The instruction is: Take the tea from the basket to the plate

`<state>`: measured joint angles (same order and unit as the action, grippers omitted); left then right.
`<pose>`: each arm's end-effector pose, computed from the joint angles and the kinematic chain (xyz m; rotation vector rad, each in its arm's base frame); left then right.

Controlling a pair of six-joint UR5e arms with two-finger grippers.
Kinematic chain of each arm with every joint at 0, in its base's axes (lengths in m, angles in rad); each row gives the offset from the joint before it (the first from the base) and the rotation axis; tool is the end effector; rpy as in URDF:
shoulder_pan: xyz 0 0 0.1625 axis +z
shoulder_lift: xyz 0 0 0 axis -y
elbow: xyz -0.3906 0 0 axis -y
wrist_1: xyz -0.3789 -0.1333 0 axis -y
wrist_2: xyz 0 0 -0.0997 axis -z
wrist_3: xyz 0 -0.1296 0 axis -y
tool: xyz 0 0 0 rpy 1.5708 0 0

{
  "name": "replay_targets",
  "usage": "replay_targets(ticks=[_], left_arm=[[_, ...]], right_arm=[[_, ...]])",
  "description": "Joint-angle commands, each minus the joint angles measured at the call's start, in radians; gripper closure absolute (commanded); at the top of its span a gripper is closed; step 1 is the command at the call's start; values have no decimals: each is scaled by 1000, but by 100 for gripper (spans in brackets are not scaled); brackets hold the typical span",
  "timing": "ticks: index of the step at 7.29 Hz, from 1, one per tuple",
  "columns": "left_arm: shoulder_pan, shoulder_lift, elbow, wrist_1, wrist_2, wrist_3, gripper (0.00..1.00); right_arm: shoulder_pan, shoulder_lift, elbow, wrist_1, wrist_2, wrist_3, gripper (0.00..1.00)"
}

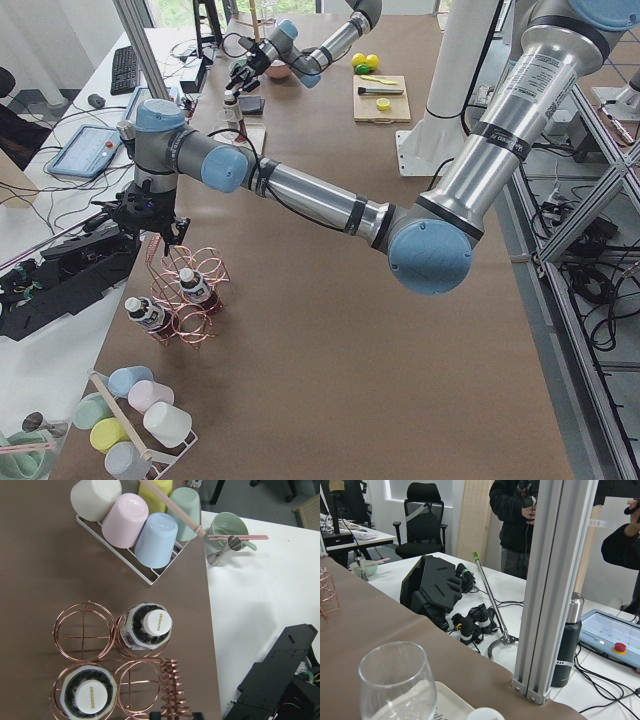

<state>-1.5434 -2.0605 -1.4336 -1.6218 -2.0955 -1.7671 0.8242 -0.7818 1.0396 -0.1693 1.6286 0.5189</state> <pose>-0.0499 -0.6767 0.4404 -0.1769 0.7037 -1.5667 -0.4263 -0.6460 0.2304 1.3152 -1.0191 -0.2207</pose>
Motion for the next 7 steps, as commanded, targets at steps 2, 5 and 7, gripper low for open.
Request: replay_targets(ticks=[2,5,7], left_arm=[[-84,340,-230,-3,-221,704,2],[-75,393,-283,10,-262,918,2],[-70,427,-291,68,-316,1370,2]], right_arm=[[113,-37,167,-167,222,-2,0],[257,-51,259,-471,511,-7,0],[347,-185,455,-714,684,-4,0]])
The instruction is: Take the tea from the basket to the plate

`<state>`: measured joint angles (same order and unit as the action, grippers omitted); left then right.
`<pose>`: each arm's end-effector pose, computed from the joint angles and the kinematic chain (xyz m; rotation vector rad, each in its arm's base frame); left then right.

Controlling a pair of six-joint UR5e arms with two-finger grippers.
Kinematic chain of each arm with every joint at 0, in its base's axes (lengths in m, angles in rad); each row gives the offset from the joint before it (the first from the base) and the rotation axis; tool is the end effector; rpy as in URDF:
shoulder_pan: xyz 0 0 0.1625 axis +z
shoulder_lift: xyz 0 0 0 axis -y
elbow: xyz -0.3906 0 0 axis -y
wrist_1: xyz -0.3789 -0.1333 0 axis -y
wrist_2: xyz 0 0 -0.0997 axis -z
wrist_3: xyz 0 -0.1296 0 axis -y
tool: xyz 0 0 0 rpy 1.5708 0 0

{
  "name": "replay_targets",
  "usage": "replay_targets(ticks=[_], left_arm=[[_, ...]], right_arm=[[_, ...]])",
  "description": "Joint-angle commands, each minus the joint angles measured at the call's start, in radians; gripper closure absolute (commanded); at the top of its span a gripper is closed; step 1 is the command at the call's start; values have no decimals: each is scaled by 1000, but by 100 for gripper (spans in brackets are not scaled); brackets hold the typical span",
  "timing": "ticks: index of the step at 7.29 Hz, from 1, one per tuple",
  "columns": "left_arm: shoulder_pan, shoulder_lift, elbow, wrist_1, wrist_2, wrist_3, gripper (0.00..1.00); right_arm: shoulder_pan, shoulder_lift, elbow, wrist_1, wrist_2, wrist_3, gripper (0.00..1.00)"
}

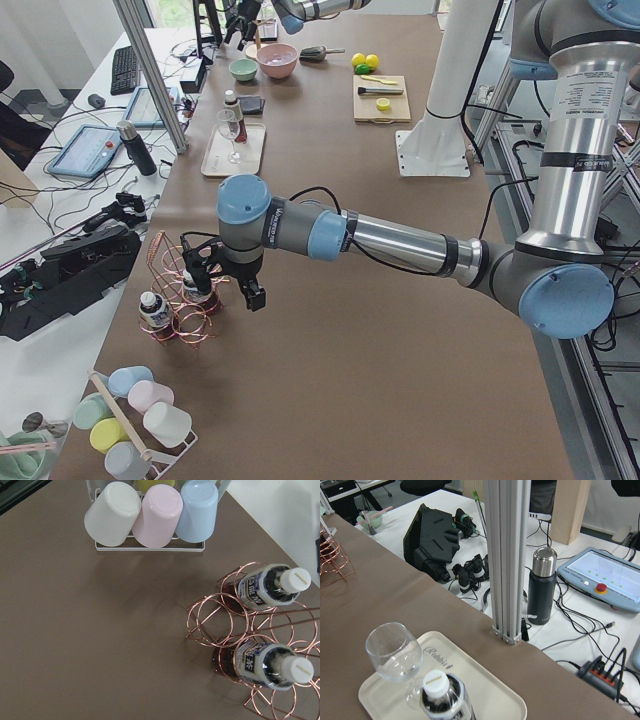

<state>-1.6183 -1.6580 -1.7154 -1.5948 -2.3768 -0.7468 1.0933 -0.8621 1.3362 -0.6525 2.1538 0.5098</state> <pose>-0.0645 -0.5195 0.5262 -0.0483 0.8512 -0.6437 -0.2738 -0.6639 0.2071 0.9582 -1.0653 -0.3785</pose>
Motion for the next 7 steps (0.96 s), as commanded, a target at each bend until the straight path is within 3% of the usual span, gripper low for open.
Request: replay_targets(ticks=[1,2,4,7], left_arm=[[11,17,-9,108,-32,515,2],[30,8,-44,157,-21,641,2],[43,12,-148,276,39,676,2],[31,15,-228,380,68,682,2]], right_arm=[[120,-176,275,-378,211,10,0],[144,-267,419,-571,240,10,0],[184,-453,631,-847,239,9,0],[282,-745,631,-865,239,-19,0]])
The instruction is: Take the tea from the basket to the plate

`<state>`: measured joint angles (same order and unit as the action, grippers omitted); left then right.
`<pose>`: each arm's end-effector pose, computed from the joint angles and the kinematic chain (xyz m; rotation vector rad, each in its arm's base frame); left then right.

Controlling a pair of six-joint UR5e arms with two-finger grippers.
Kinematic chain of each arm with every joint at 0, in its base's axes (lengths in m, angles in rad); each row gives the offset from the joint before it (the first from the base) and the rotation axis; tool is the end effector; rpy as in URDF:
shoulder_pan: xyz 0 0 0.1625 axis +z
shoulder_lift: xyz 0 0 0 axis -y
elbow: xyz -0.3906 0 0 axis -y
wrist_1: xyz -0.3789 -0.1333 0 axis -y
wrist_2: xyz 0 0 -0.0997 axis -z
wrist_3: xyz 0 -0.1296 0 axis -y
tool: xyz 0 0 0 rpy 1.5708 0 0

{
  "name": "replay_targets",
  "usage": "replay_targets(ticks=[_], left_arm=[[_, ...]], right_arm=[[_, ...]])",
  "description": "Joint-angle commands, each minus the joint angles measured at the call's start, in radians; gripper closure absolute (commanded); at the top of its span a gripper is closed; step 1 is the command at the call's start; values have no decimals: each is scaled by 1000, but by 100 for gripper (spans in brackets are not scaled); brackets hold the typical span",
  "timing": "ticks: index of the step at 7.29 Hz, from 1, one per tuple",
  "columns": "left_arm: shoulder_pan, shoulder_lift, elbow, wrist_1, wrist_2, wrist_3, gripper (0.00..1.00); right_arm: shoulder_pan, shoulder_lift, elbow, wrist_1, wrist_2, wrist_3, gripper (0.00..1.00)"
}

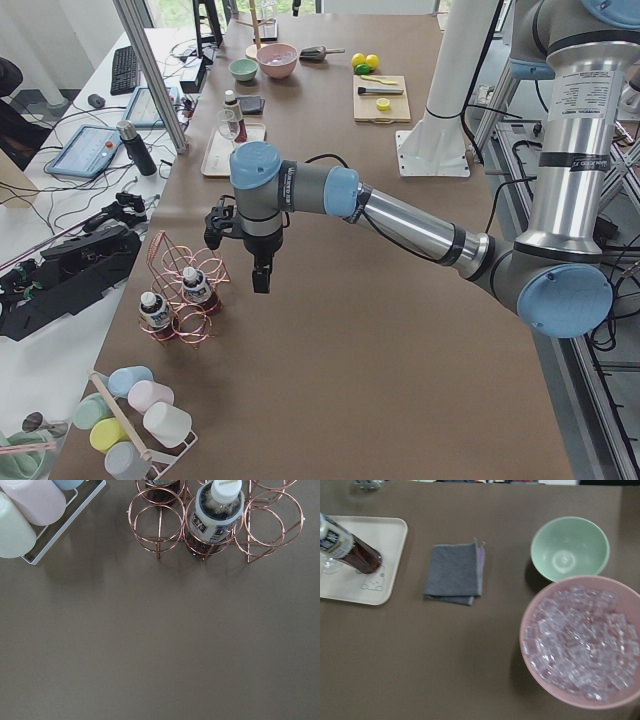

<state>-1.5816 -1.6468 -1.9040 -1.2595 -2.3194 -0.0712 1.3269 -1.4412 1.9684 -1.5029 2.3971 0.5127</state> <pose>-0.0503 -0.4853 0.4860 0.0707 0.7505 -0.0414 -0.0862 -0.5038 0.3760 0.2243 -0.9489 0.0014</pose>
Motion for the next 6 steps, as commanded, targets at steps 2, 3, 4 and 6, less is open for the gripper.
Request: replay_targets(ticks=[2,3,4,6], left_arm=[[-11,12,-53,48,11,7,2],[-15,12,-53,48,11,5,2],[-15,12,-52,48,11,5,2],[-15,12,-44,48,11,5,2]], right_arm=[[132,-240,-107,-14,-19,-164,0],[168,-252,-162,-5,-24,-257,0],[195,-266,-201,-5,-54,-349,0],[195,-265,-277,-5,-88,-349,0]])
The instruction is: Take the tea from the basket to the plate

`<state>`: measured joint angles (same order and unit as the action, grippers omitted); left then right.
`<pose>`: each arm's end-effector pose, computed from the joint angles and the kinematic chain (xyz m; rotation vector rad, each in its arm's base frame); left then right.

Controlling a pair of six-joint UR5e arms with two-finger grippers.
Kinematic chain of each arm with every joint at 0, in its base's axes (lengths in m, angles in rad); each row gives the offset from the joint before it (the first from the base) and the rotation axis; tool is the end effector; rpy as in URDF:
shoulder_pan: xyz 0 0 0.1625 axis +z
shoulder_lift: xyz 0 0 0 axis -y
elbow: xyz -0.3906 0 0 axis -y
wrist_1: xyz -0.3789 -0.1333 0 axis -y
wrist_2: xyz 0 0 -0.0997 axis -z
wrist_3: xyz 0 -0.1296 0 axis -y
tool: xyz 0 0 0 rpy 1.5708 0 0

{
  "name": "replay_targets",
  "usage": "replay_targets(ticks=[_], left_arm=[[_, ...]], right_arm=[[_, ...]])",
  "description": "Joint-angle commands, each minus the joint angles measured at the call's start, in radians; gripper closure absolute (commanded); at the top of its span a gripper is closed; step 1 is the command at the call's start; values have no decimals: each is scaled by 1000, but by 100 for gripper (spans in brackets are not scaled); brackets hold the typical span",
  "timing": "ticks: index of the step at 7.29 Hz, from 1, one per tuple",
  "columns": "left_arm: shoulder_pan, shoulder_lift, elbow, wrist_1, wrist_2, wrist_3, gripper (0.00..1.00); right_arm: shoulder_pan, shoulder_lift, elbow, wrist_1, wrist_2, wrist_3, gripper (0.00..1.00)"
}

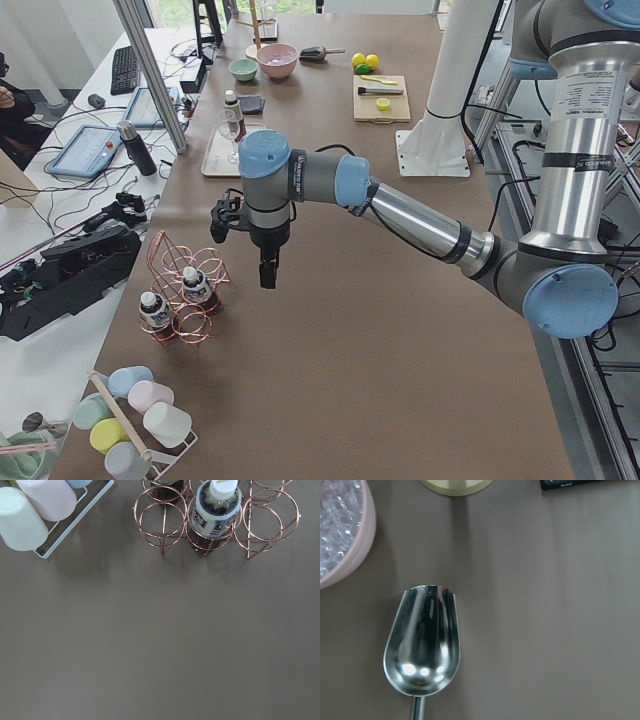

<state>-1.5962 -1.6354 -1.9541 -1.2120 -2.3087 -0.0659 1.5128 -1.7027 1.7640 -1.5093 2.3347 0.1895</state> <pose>-0.0582 -0.4733 0.4748 0.0701 0.7390 -0.0542 0.0182 -0.4390 0.6072 0.0217 -0.7716 0.0780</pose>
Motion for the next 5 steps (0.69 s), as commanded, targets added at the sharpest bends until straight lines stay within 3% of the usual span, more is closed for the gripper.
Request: replay_targets(ticks=[1,5], left_arm=[[-1,0,3,0,0,0,2],[4,-12,4,0,0,0,2]], right_arm=[[7,-5,-83,0,-43,-27,0],[7,-5,-97,1,-51,-31,0]])
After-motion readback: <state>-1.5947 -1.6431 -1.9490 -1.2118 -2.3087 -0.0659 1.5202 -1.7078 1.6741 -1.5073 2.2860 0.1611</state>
